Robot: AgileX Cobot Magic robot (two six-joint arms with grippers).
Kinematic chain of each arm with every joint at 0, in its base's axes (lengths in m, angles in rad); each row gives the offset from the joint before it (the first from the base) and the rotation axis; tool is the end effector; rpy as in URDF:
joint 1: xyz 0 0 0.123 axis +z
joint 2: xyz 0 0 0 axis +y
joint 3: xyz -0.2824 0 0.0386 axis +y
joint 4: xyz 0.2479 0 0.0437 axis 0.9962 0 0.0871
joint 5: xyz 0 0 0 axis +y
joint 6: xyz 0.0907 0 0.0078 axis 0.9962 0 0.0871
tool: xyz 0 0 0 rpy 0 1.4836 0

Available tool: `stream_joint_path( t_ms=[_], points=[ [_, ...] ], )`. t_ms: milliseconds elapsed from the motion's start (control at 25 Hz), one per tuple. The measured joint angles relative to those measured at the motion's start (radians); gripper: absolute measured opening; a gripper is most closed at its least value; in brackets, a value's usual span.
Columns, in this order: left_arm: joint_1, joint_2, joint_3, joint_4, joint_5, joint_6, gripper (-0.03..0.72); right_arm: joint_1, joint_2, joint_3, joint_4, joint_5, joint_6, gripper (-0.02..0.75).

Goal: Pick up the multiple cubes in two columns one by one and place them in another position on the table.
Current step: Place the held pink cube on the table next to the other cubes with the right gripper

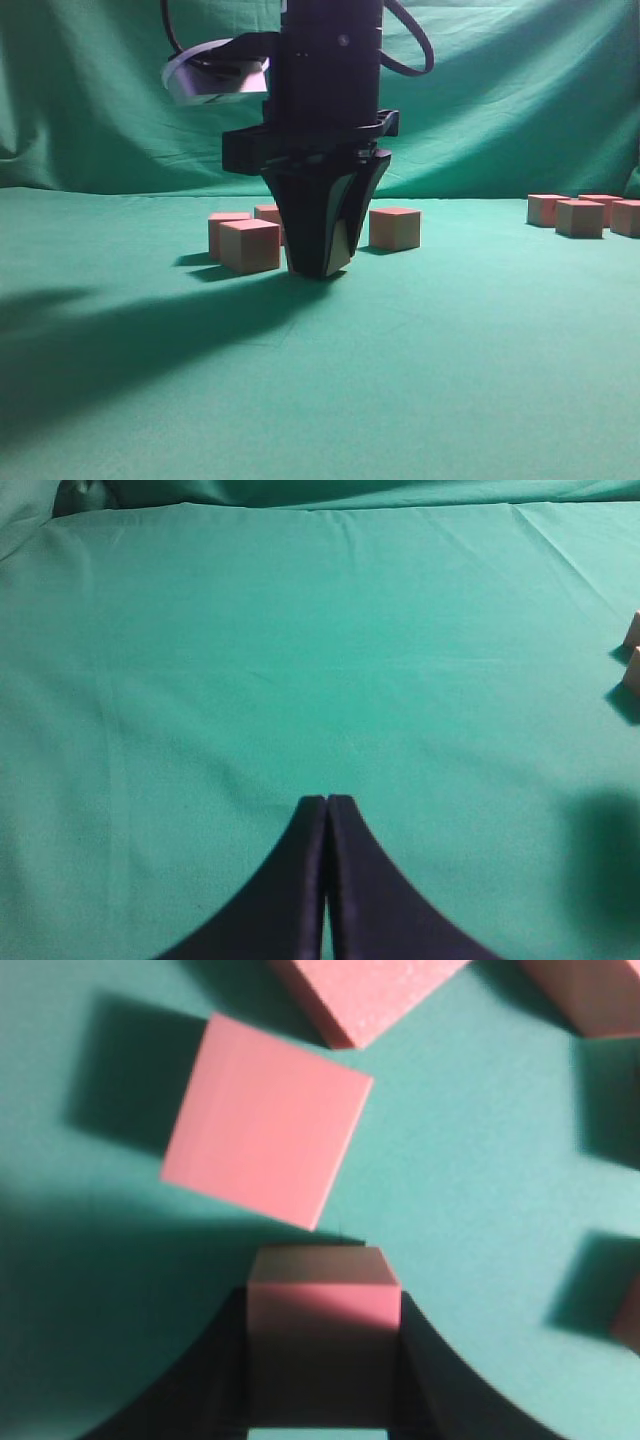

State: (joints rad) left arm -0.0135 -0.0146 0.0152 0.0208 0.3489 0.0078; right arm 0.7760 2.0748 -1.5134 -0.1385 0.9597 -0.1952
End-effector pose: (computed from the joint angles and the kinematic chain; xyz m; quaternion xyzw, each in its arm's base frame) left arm 0.0529 -0.0001 0.1773 0.0140 0.7934 0.0070 0.6086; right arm 0.3041 0.2840 0.1671 -0.4961 0.8635 -0.0372 0.0823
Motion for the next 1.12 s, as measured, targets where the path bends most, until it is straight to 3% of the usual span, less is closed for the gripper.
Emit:
stream_joint_path(
  t_ms=[1080, 1120],
  points=[
    [0.000, 0.000, 0.000, 0.000, 0.000, 0.000, 0.000, 0.010, 0.007, -0.003, -0.005, 0.007, 0.000, 0.258],
    [0.000, 0.000, 0.000, 0.000, 0.000, 0.000, 0.000, 0.012, 0.009, -0.003, -0.001, 0.017, 0.000, 0.320]
  ],
)
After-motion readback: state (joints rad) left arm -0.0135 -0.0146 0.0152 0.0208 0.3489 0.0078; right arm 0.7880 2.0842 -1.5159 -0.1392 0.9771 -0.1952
